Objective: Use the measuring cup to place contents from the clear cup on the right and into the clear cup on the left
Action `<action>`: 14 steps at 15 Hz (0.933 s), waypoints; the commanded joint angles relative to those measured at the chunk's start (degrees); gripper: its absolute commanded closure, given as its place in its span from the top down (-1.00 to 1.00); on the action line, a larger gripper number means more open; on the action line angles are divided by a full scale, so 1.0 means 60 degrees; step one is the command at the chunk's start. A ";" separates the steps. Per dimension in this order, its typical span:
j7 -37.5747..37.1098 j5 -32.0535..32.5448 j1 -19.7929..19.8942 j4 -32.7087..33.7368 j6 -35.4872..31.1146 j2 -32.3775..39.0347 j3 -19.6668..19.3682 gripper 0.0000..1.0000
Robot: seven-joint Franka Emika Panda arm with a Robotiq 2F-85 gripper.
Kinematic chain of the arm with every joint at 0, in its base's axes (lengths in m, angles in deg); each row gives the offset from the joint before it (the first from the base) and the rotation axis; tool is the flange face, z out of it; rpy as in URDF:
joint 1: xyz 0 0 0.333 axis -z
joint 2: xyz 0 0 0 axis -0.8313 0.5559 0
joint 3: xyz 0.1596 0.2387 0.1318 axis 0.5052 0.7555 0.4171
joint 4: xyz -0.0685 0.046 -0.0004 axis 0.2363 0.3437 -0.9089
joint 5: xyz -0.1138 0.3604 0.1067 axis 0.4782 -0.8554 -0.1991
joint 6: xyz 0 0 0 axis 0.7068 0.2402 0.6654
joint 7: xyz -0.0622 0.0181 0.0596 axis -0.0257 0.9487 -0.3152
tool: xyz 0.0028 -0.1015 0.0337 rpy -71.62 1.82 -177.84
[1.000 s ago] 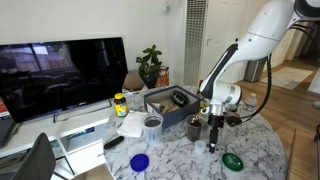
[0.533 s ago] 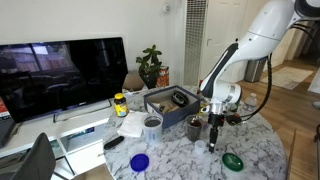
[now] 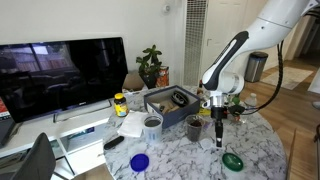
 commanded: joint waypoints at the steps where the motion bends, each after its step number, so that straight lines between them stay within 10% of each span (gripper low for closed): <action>1: -0.1109 0.1076 -0.0259 -0.0861 0.0568 -0.1535 -0.0189 -0.98; 7: -0.3992 0.3773 -0.0858 -0.1394 0.1240 -0.4043 -0.0079 -0.98; 14: -0.7288 0.7262 -0.1694 0.0223 0.1596 -0.3205 0.0185 -0.98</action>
